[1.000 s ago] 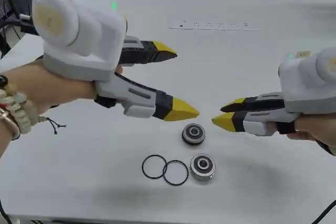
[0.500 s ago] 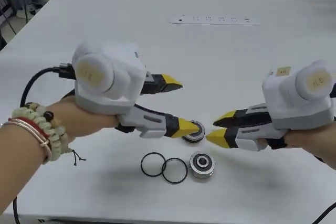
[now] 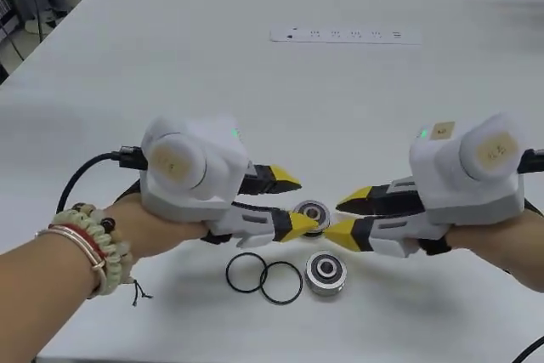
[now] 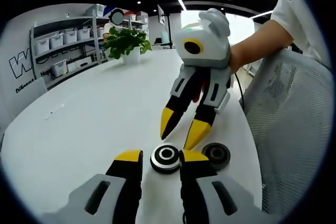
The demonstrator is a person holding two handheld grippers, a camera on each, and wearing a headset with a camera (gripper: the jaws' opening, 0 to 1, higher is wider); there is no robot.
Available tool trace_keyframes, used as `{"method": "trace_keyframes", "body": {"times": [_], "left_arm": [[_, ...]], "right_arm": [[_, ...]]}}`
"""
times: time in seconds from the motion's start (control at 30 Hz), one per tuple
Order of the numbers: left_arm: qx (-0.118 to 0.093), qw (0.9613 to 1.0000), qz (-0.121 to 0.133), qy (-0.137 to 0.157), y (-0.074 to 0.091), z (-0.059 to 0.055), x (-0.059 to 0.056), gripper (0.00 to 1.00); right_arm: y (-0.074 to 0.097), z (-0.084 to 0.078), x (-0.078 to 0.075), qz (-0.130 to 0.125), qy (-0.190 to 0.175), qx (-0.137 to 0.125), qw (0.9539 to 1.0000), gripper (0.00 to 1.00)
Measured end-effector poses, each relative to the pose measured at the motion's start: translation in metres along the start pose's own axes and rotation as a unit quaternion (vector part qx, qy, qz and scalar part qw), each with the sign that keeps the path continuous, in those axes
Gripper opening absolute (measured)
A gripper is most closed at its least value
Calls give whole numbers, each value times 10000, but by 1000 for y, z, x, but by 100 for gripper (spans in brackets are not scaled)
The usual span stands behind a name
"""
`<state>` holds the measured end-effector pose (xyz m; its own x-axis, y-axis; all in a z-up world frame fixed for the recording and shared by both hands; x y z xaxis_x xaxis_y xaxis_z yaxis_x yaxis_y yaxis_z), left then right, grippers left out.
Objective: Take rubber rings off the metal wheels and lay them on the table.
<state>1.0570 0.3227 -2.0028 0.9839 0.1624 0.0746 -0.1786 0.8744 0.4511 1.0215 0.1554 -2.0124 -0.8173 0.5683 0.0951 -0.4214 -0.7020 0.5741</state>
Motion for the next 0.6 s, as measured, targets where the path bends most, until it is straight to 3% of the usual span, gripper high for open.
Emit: {"method": "trace_keyframes", "body": {"times": [0.3,0.57,0.6], "left_arm": [[69,10000,-17,56,-7,-2,-5,16],[59,9995,-49,319,-9,-3,-5,9],[76,9998,-14,181,-9,-3,-5,8]], "right_arm": [[-5,1,4,57,18,-43,10000,23],[-8,1,7,77,24,-46,10000,23],[-9,1,7,68,35,-55,10000,23]]}}
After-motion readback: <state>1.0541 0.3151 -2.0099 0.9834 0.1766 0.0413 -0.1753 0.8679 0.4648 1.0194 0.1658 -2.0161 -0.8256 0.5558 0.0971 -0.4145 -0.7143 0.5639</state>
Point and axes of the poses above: the centre of the closed fingertips' face, and the gripper's own axes: y roughly backward along the fingers, x roughly to its left, z roughly out of its top, the point moved 10 cm from there along y, roughly backward along the fingers, and after that the axes turned 3 degrees about -x, right-handed, at the moved point
